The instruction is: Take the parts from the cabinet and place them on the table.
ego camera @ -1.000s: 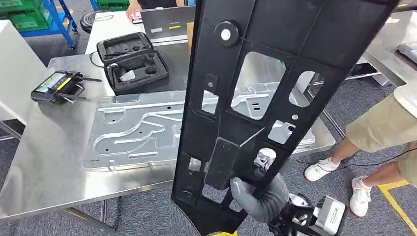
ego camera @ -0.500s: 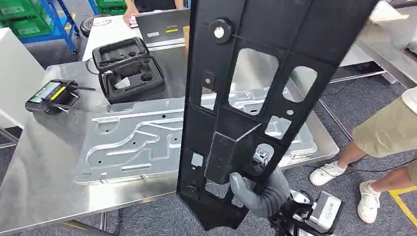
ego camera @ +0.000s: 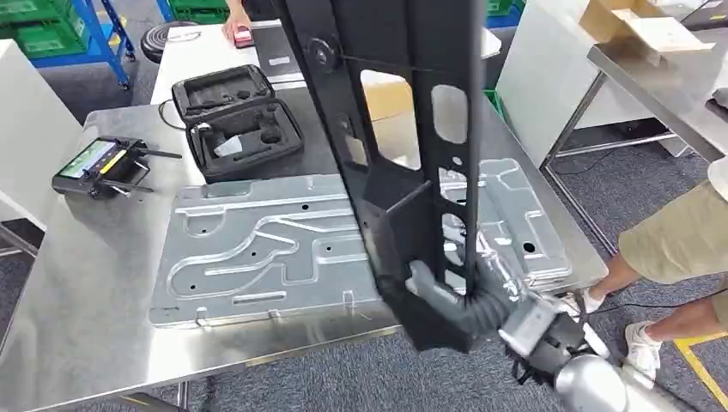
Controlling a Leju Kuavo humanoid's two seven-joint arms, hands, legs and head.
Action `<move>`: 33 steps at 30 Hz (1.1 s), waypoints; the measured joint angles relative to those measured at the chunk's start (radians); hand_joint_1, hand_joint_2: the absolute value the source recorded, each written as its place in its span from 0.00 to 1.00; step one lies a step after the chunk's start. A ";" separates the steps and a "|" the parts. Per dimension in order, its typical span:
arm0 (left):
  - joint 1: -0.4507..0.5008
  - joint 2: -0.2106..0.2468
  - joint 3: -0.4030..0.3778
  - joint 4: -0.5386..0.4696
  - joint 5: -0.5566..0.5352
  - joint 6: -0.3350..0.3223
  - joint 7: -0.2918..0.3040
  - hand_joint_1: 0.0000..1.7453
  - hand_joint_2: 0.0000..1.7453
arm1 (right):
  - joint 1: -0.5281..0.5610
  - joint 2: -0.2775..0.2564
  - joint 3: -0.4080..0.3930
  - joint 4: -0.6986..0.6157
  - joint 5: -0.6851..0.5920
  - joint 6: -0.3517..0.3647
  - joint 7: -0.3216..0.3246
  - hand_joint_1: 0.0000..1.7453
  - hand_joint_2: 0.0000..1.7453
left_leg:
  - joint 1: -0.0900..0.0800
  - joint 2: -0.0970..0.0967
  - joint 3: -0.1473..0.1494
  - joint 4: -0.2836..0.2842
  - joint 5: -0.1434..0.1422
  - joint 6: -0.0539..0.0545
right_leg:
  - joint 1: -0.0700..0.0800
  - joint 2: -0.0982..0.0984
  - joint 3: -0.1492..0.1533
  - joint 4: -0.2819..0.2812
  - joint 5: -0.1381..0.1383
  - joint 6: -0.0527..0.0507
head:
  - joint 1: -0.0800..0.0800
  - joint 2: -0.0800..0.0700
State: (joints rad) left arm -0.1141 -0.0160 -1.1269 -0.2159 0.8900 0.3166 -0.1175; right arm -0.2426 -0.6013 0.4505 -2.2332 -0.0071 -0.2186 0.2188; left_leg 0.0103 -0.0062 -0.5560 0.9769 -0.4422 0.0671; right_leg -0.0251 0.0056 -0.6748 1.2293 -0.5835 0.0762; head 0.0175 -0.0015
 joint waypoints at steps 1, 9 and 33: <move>0.000 0.000 -0.001 0.000 -0.001 -0.002 0.000 0.00 1.00 | -0.012 -0.020 -0.009 0.000 0.035 0.003 0.032 1.00 1.00 | -0.003 0.000 0.001 0.000 -0.002 0.003 | 0.001 0.000 -0.037 0.065 -0.013 -0.001 | 0.000 0.000; 0.001 0.000 -0.015 0.000 -0.007 -0.003 -0.002 0.00 1.00 | -0.099 -0.139 -0.044 0.001 0.289 0.072 0.183 1.00 1.00 | -0.011 -0.010 0.020 0.000 -0.025 -0.020 | 0.007 0.002 0.078 -0.241 0.151 -0.021 | 0.000 0.000; -0.037 -0.004 -0.061 0.000 -0.069 -0.031 0.047 0.00 1.00 | -0.371 -0.251 0.153 0.240 0.955 0.410 0.205 1.00 1.00 | -0.008 -0.006 0.007 -0.031 0.020 0.006 | -0.004 -0.003 -0.054 0.042 0.033 -0.004 | 0.002 0.000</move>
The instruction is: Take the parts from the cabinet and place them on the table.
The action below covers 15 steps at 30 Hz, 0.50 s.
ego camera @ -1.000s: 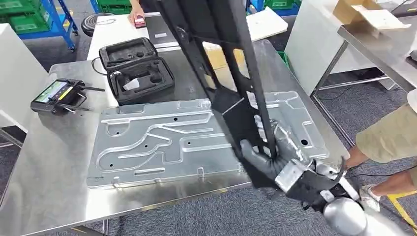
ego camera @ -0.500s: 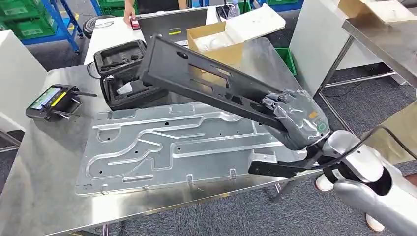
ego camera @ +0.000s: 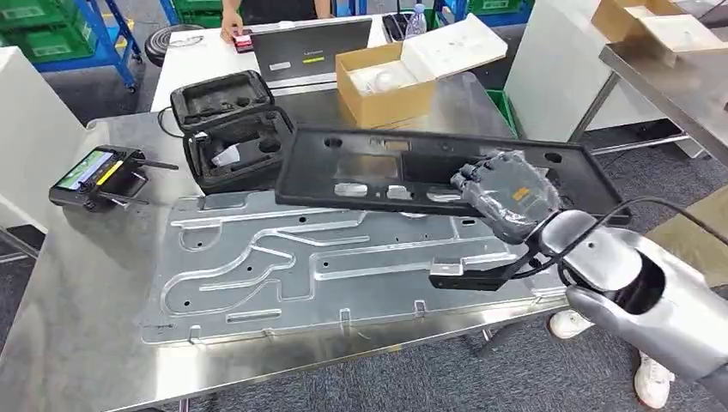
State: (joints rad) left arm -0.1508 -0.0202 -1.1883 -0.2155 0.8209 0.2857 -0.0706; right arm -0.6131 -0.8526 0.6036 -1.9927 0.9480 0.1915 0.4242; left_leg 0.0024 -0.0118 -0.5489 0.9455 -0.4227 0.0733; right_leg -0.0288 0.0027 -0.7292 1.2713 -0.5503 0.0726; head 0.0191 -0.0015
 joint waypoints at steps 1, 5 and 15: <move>-0.002 -0.003 -0.005 0.000 -0.005 -0.004 0.003 0.00 1.00 | -0.010 0.005 0.016 0.023 0.007 -0.003 -0.006 1.00 1.00 | 0.003 -0.002 0.002 0.002 -0.003 -0.004 | -0.004 -0.001 0.021 -0.057 0.041 0.004 | 0.000 0.000; -0.010 -0.005 -0.015 0.000 -0.023 -0.010 0.019 0.00 1.00 | -0.050 0.034 0.071 0.120 0.026 -0.040 -0.037 1.00 1.00 | 0.003 -0.008 0.001 0.019 -0.022 -0.032 | -0.012 0.006 0.130 -0.294 0.130 0.004 | 0.000 0.000; -0.037 -0.008 -0.038 0.000 -0.043 -0.004 0.022 0.00 1.00 | -0.089 0.127 0.182 0.282 0.026 -0.085 -0.087 0.00 0.00 | 0.003 -0.001 -0.186 0.359 -0.138 -0.046 | 0.006 -0.001 0.133 -0.289 0.120 -0.040 | -0.001 0.000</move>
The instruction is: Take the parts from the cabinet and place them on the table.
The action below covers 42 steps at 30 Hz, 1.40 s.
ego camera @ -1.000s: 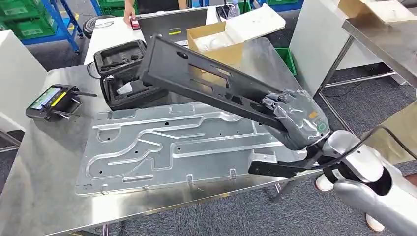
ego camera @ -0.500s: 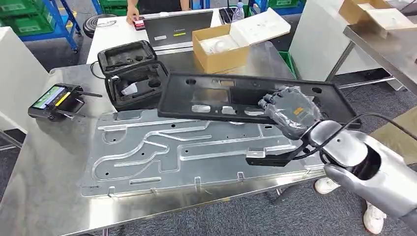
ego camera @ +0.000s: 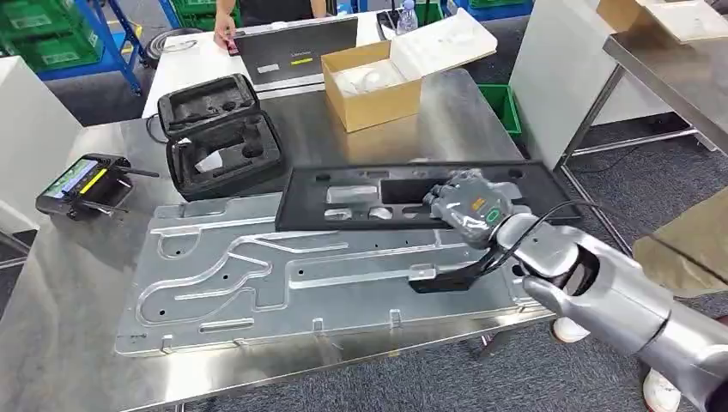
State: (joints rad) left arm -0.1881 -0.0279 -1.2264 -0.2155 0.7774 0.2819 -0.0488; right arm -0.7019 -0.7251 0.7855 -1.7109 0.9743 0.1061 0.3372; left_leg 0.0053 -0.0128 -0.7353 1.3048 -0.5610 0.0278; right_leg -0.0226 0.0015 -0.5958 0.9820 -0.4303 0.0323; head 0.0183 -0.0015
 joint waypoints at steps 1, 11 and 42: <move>0.000 0.000 -0.003 0.000 -0.006 0.004 0.003 0.00 1.00 | 0.000 0.008 0.008 0.011 0.000 -0.002 -0.002 0.00 0.00 | -0.004 0.000 0.016 -0.046 0.034 0.008 | 0.004 0.001 0.002 0.000 -0.001 -0.002 | 0.000 0.000; 0.008 -0.003 -0.024 0.000 -0.006 0.013 -0.033 0.00 0.00 | -0.013 0.046 0.046 0.065 -0.055 -0.050 0.002 0.00 0.00 | -0.016 0.009 0.162 -0.357 0.160 0.051 | 0.017 0.002 -0.026 0.092 -0.065 0.014 | 0.003 0.000; 0.036 0.001 -0.021 0.001 0.032 0.019 -0.037 0.00 0.00 | -0.007 -0.007 -0.045 -0.023 -0.146 -0.079 0.138 0.00 0.00 | -0.015 0.015 0.194 -0.362 0.147 0.060 | 0.003 0.006 -0.057 0.098 -0.060 0.029 | 0.009 0.000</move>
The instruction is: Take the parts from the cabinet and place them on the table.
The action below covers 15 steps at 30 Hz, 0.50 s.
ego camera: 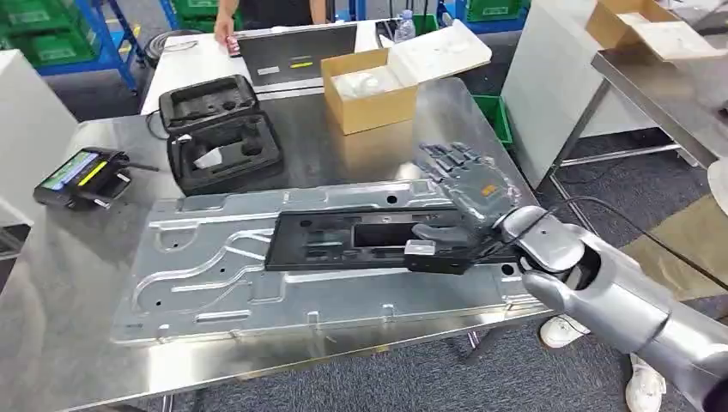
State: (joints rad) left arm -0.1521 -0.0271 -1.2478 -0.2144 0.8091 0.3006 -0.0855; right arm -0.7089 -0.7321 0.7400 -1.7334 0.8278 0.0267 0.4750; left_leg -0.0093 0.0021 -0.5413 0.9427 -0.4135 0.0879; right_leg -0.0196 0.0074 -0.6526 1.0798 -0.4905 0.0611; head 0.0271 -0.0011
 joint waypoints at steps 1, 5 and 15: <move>0.000 0.000 0.000 0.000 0.000 0.000 -0.001 0.00 0.00 | 0.001 -0.005 -0.001 -0.003 -0.001 0.000 0.003 0.00 0.00 | 0.000 0.000 -0.005 0.001 0.003 0.000 | 0.000 0.000 -0.029 0.089 -0.051 0.003 | 0.001 0.000; 0.003 -0.001 0.000 0.000 0.000 -0.002 -0.001 0.00 0.00 | 0.018 -0.011 -0.005 -0.013 -0.001 0.000 0.004 0.00 0.00 | 0.000 0.001 -0.021 0.003 0.014 -0.004 | -0.005 -0.002 -0.021 0.157 -0.057 0.015 | 0.001 0.000; 0.002 0.000 0.001 0.000 0.001 -0.001 -0.006 0.00 0.00 | 0.017 -0.025 -0.030 -0.049 0.000 0.003 0.011 0.00 0.00 | 0.005 -0.002 -0.089 0.122 -0.057 -0.055 | -0.010 -0.004 0.106 -0.109 0.041 -0.032 | 0.000 0.000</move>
State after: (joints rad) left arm -0.1506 -0.0275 -1.2467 -0.2148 0.8099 0.2998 -0.0912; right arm -0.6917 -0.7569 0.7099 -1.7823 0.8282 0.0298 0.4860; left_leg -0.0046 0.0000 -0.6308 1.0651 -0.4706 0.0324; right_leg -0.0299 0.0031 -0.5470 0.9710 -0.4496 0.0286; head 0.0267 -0.0015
